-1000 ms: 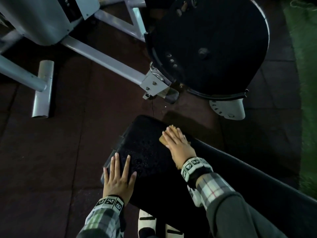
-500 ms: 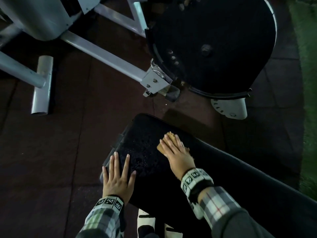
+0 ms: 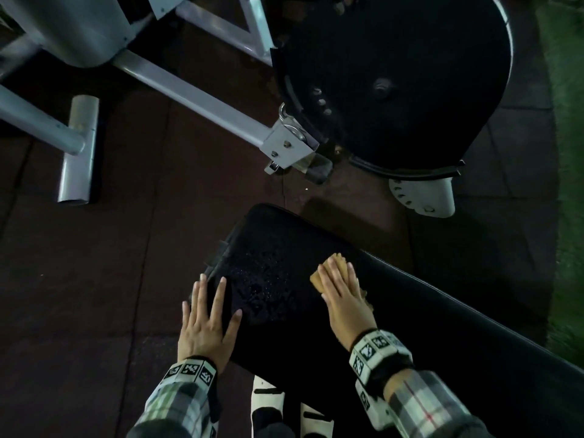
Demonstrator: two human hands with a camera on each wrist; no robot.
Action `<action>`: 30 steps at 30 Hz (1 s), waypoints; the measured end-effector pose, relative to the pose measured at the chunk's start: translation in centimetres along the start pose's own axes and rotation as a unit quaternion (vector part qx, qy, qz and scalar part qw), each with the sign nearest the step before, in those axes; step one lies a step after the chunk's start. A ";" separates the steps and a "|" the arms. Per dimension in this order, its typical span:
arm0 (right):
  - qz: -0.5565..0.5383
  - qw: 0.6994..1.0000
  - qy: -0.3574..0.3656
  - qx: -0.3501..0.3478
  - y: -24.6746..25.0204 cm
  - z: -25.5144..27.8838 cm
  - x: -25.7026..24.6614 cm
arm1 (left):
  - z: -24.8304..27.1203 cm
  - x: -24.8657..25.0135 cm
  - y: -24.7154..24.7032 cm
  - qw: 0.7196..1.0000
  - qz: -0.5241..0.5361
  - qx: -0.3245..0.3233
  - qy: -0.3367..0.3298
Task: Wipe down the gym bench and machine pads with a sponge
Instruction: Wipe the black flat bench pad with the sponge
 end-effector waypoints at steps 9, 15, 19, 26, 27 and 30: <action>0.005 1.000 0.008 0.012 0.2 -1.8 -4.1 | 0.2 -0.8 0.0 0.999 0.000 -0.033 -0.004; 0.052 0.985 0.164 -0.011 -3.3 0.4 -10.3 | 0.1 -0.7 0.3 0.999 0.012 -0.034 -0.009; 0.083 0.977 0.189 -0.050 -3.6 4.6 -7.8 | 0.1 -0.8 0.4 0.999 0.004 -0.047 -0.008; 0.027 0.995 0.088 -0.032 -0.9 0.7 -4.3 | 0.2 -0.9 0.1 0.999 0.011 -0.030 -0.009; 0.022 0.996 0.082 -0.024 -0.8 -0.2 -4.9 | 0.2 -0.9 0.0 0.999 0.011 -0.030 -0.010; 0.048 0.994 0.096 -0.018 -1.7 -1.2 -8.3 | 0.2 -1.2 -0.2 0.999 0.012 -0.028 -0.016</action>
Point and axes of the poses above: each hand's wrist, its own z-axis away from the middle knuckle, its own y-axis out of the back of the hand, x = y × z, the point moved 7 cm from there along -z, towards the middle knuckle, and after that the axes turned 7 degrees about x, right-handed, at the moved point
